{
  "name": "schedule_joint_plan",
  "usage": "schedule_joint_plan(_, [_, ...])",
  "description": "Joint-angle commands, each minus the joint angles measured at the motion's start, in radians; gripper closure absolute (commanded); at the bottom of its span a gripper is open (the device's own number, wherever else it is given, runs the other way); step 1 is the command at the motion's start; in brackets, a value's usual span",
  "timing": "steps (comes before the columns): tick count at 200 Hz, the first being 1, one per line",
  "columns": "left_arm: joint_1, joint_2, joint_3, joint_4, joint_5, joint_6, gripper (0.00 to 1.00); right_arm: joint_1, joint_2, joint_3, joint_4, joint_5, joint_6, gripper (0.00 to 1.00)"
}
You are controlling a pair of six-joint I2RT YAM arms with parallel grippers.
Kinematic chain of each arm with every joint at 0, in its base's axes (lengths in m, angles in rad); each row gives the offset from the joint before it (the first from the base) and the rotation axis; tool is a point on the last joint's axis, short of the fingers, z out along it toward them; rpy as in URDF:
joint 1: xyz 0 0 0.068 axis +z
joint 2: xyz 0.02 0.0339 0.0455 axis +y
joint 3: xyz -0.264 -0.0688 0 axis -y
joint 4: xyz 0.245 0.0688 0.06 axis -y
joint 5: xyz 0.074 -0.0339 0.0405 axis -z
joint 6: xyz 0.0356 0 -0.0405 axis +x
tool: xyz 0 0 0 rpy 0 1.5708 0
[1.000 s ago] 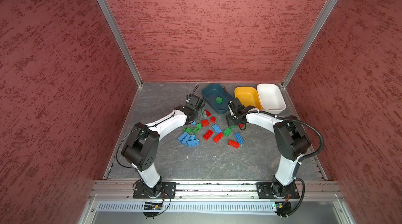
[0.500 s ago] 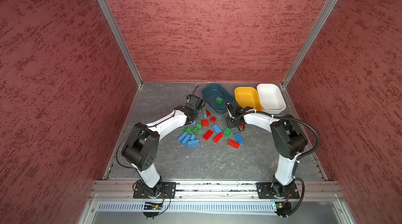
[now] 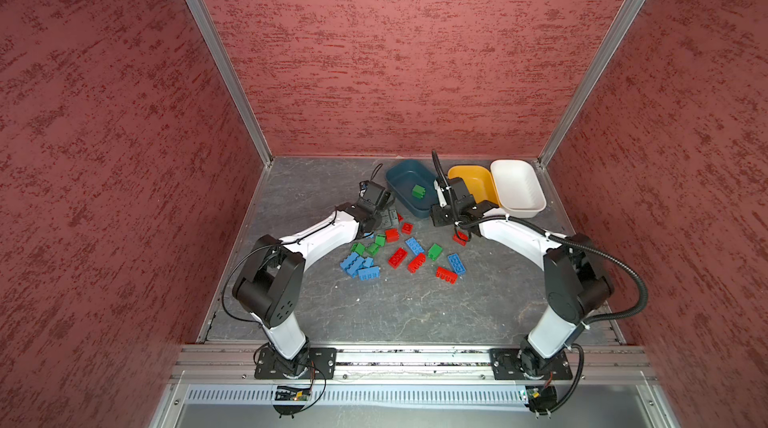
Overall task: Sort the legos into containers by color
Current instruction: 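Drop the second green brick into the teal tub with the right gripper, then grasp a red brick with the right gripper while the left gripper moves toward the pile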
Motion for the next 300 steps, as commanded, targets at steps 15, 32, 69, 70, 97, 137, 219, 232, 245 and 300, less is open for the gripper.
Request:
schedule_joint_plan(15, [0.0, -0.028, -0.002, -0.009, -0.015, -0.023, 0.01, 0.006, 0.152, 0.197, 0.039, 0.028, -0.007, 0.68])
schedule_joint_plan(32, [0.0, -0.033, -0.006, -0.021, -0.026, -0.026, 0.01, 0.004, 0.21, 0.271, 0.026, 0.064, -0.018, 0.68])
schedule_joint_plan(69, [0.002, -0.037, -0.014, -0.023, -0.022, -0.035, 0.01, -0.001, 0.317, 0.396, 0.013, 0.09, -0.042, 0.67])
schedule_joint_plan(70, [0.002, -0.037, -0.014, -0.023, -0.021, -0.036, 0.01, -0.001, 0.318, 0.398, 0.012, 0.09, -0.042, 0.66])
schedule_joint_plan(97, [0.003, -0.034, -0.01, -0.033, -0.011, -0.038, 0.01, -0.001, 0.346, 0.46, -0.035, 0.096, -0.038, 0.5])
schedule_joint_plan(137, [-0.006, -0.025, -0.008, -0.027, 0.004, -0.045, 0.01, -0.001, 0.205, 0.305, -0.006, 0.071, -0.06, 0.29])
schedule_joint_plan(219, [-0.124, 0.071, 0.108, -0.026, 0.055, -0.039, 0.01, -0.034, -0.191, -0.241, 0.041, 0.086, 0.278, 0.17])
schedule_joint_plan(232, [-0.132, 0.093, 0.122, -0.025, 0.071, -0.042, 0.01, -0.044, -0.225, -0.301, 0.044, 0.144, 0.335, 0.16])
schedule_joint_plan(245, [-0.136, 0.111, 0.138, -0.023, 0.087, -0.043, 0.01, -0.057, -0.234, -0.338, 0.04, 0.169, 0.379, 0.15])
schedule_joint_plan(300, [-0.138, 0.123, 0.153, -0.038, 0.086, -0.039, 0.01, -0.095, -0.138, -0.351, 0.073, 0.086, 0.243, 0.16])
